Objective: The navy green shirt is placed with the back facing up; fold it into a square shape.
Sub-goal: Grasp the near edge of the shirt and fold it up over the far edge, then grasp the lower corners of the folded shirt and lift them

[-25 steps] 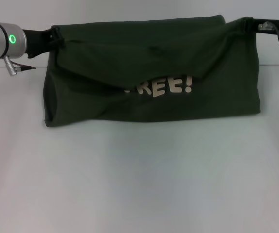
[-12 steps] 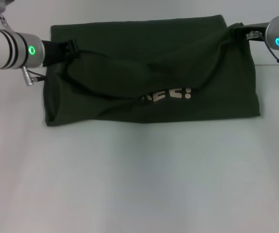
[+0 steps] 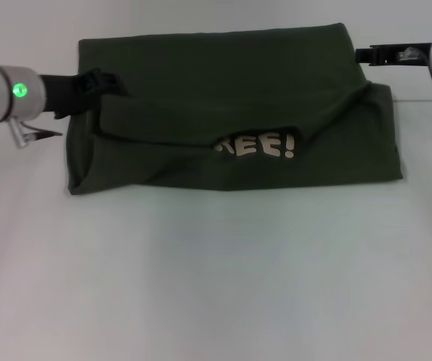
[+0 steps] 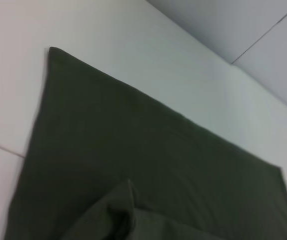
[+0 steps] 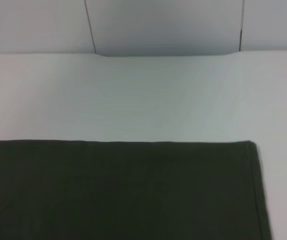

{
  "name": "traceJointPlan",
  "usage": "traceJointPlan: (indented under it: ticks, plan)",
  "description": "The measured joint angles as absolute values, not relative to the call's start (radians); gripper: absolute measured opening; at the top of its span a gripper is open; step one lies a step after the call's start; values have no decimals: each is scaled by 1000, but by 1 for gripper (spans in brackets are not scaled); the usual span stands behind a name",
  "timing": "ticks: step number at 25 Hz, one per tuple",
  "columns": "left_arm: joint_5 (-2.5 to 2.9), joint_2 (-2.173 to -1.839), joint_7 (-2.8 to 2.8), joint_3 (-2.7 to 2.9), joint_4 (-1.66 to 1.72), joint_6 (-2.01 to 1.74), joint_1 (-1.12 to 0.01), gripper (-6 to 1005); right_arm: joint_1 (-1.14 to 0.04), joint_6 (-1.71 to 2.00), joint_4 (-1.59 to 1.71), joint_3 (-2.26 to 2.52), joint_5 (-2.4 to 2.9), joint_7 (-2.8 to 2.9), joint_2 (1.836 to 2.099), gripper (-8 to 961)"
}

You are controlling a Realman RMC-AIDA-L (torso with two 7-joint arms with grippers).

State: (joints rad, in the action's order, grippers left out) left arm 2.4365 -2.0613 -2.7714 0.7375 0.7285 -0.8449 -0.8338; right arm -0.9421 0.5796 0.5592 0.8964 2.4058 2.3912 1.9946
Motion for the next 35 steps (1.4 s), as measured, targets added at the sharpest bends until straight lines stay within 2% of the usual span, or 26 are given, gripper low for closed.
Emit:
traceJointPlan:
  ticks: [1, 3, 7, 13, 19, 35]
  plan:
    - [2364, -2062, -2764, 739, 774, -894, -781, 345, -933, 615, 581, 878, 2405, 2392, 1995, 345]
    - [2304, -2065, -2743, 739, 802, -918, -746, 578, -908, 709, 639, 838, 2402, 2392, 1999, 433]
    - [2137, -2067, -2606, 736, 809, -988, -671, 632, -842, 913, 737, 769, 2334, 2388, 2004, 597]
    - [2066, -2061, -2365, 685, 739, -1091, -614, 645, -680, 1204, 764, 714, 2007, 2289, 1990, 809]
    - [2071, -2062, -2241, 638, 643, -1027, -597, 646, -570, 1307, 739, 701, 1845, 2231, 1986, 809]
    - [2100, -2062, -2137, 699, 534, -804, -642, 646, -576, 1331, 716, 698, 1837, 2230, 1980, 809]
